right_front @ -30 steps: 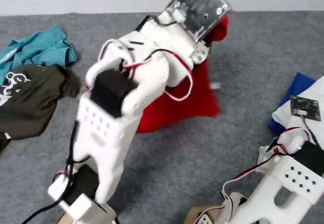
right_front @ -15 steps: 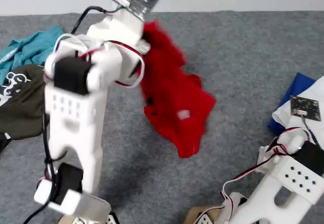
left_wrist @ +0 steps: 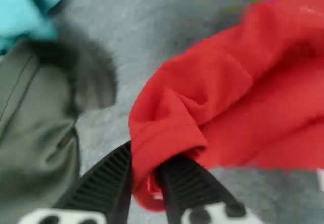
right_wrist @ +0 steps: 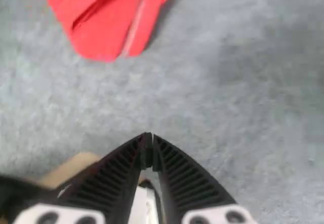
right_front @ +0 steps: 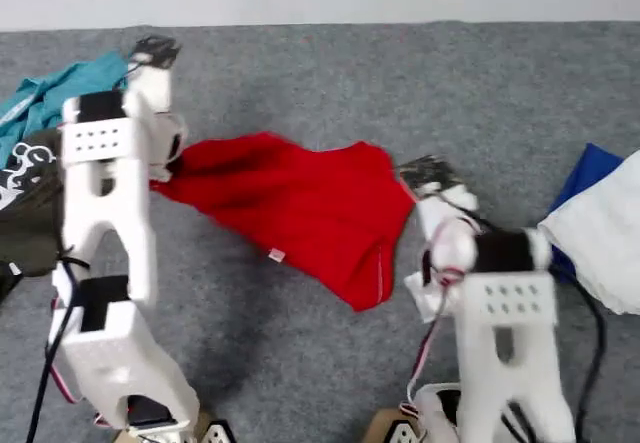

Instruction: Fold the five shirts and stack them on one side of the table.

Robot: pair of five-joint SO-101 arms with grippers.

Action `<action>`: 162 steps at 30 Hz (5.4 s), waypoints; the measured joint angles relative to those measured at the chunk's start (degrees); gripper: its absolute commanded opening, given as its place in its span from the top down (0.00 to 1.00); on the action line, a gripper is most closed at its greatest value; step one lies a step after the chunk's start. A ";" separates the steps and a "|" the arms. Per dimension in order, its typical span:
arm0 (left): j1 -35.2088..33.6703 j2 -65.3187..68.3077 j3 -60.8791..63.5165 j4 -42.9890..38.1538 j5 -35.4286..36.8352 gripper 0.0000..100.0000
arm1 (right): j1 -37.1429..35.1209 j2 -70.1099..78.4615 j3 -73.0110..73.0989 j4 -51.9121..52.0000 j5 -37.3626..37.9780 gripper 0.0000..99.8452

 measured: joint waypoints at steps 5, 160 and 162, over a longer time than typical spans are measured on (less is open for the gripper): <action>-4.92 3.08 0.09 -0.44 -1.41 1.00 | -7.74 12.75 -6.59 0.79 -0.09 0.99; 27.60 -33.67 54.07 -11.25 -25.58 0.79 | 12.84 27.69 -53.89 5.80 13.45 0.99; 27.69 -33.67 55.38 -13.54 -25.58 0.79 | 12.84 27.69 -53.80 5.80 13.45 0.99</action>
